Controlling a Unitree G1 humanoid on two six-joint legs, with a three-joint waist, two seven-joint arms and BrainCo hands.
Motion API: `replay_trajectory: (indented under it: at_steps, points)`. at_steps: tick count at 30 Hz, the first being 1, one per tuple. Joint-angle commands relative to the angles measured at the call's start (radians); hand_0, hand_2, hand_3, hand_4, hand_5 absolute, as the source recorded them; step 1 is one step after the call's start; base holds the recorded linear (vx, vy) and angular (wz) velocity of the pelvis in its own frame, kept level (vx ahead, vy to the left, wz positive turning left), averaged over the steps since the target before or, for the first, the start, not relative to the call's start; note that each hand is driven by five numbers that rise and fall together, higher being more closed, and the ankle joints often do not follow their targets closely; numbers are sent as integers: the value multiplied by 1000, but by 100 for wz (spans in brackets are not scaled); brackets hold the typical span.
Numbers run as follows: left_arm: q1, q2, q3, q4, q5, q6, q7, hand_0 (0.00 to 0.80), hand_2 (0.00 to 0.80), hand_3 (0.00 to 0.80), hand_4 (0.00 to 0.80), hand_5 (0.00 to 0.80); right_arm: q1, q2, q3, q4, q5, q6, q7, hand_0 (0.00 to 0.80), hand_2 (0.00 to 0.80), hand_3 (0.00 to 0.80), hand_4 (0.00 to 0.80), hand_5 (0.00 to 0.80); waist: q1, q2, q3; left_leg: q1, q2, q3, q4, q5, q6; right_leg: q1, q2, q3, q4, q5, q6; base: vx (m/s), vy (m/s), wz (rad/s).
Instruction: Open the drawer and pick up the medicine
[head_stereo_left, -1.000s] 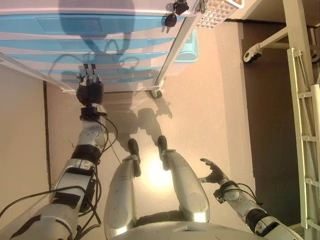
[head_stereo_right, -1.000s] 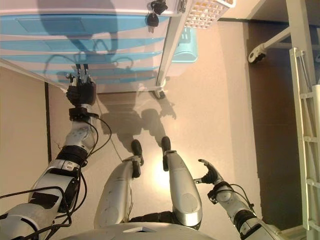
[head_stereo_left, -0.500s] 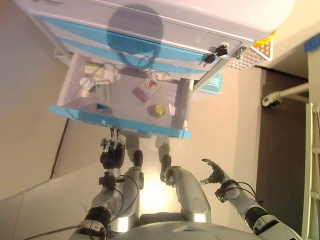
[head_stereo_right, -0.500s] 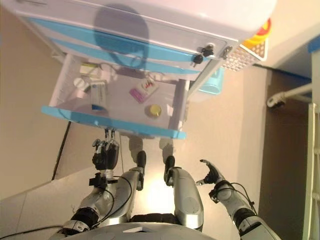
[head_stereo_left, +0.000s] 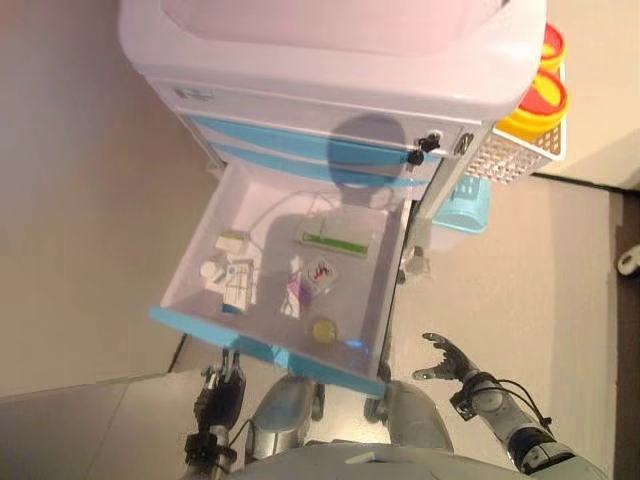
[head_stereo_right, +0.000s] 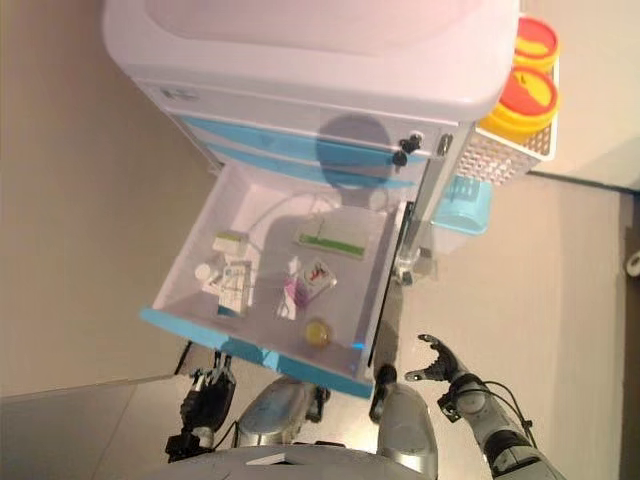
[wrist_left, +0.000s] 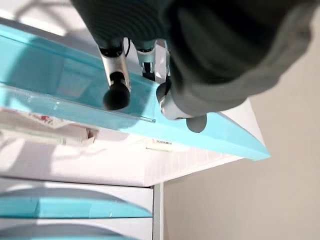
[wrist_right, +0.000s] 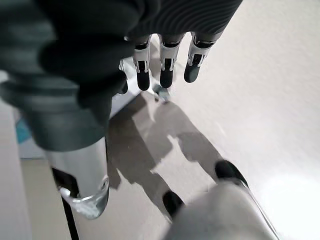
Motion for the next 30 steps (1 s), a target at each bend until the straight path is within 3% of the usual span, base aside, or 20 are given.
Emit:
replay_trajectory:
  at_steps: [1, 4, 6, 12, 15, 18, 21, 23, 26, 30]
  points:
    - [57, 96, 78, -65, 25, -36, -78, 800, 800, 800, 800, 800, 29, -17, -2, 9, -29, -49, -3, 0, 0, 0, 0, 0, 15, -45, -24, -17, -64, 21, 91, -98, 25, 98, -13, 4, -142, 106, 45, 47, 38, 12]
    - [48, 95, 52, -65, 75, -94, -62, 800, 800, 800, 800, 800, 38, -5, -4, 26, -18, -57, -16, 0, 0, 0, 0, 0, 10, -45, -49, 0, -66, 21, 75, -97, 30, 109, -10, 7, -151, 111, 49, 53, 20, 8]
    - [42, 94, 44, -59, 109, -138, -23, 0, 0, 0, 0, 0, 41, -1, -8, 32, -10, -64, -21, 0, 0, 0, 0, 0, 7, -47, -59, 8, -65, 23, 67, -97, 31, 114, -8, 8, -157, 113, 51, 47, 6, 2]
    - [-5, 109, 18, -24, 315, -373, 212, 0, 0, 0, 0, 0, 52, 16, -35, 14, 62, -112, -61, 0, 0, 0, 0, 0, -15, -63, -107, 52, -60, 26, 18, -96, 42, 135, 8, 32, -189, 128, 61, 65, 8, -3]
    - [-24, 121, -16, 17, 574, -501, 452, 0, 0, 0, 0, 0, 57, 20, -49, -57, 86, -142, -121, 0, 0, 0, 0, 0, -28, -70, -125, 70, -58, 27, -8, -93, 48, 142, 16, 46, -207, 139, 67, 32, 2, -2]
    - [-27, 134, -80, 29, 909, -581, 654, 0, 0, 0, 0, 0, 66, 8, -49, -199, 84, -139, -182, 0, 0, 0, 0, 0, -42, -75, -137, 85, -52, 33, -32, -87, 51, 147, 25, 59, -222, 150, 71, 12, -3, -15]
    - [-5, 162, -183, 11, 1248, -599, 797, 0, 0, 0, 0, 0, 80, -23, -56, -432, 115, -68, -195, 0, 0, 0, 0, 0, -60, -75, -145, 97, -44, 44, -59, -79, 54, 146, 31, 74, -233, 159, 76, -4, 4, -3]
    - [8, 176, -251, 26, 1374, -597, 828, 0, 0, 0, 0, 0, 79, -39, -68, -545, 133, -69, -181, 0, 0, 0, 0, 0, -76, -71, -152, 108, -35, 57, -84, -71, 55, 144, 37, 85, -240, 163, 78, -15, 42, -11]
    - [7, 172, -284, 80, 1380, -569, 815, 0, 0, 0, 0, 0, 53, -59, -78, -633, 129, -129, -130, 0, 0, 0, 0, 0, -89, -64, -160, 122, -26, 71, -112, -63, 55, 144, 42, 94, -247, 164, 81, -15, 42, -21]
    - [-3, 151, -243, 168, 1362, -542, 793, 0, 0, 0, 0, 0, 10, -72, -41, -738, 65, -198, -71, 0, 0, 0, 0, 0, -89, -72, -177, 128, -16, 85, -138, -57, 53, 143, 43, 91, -253, 162, 81, -18, -10, -14]
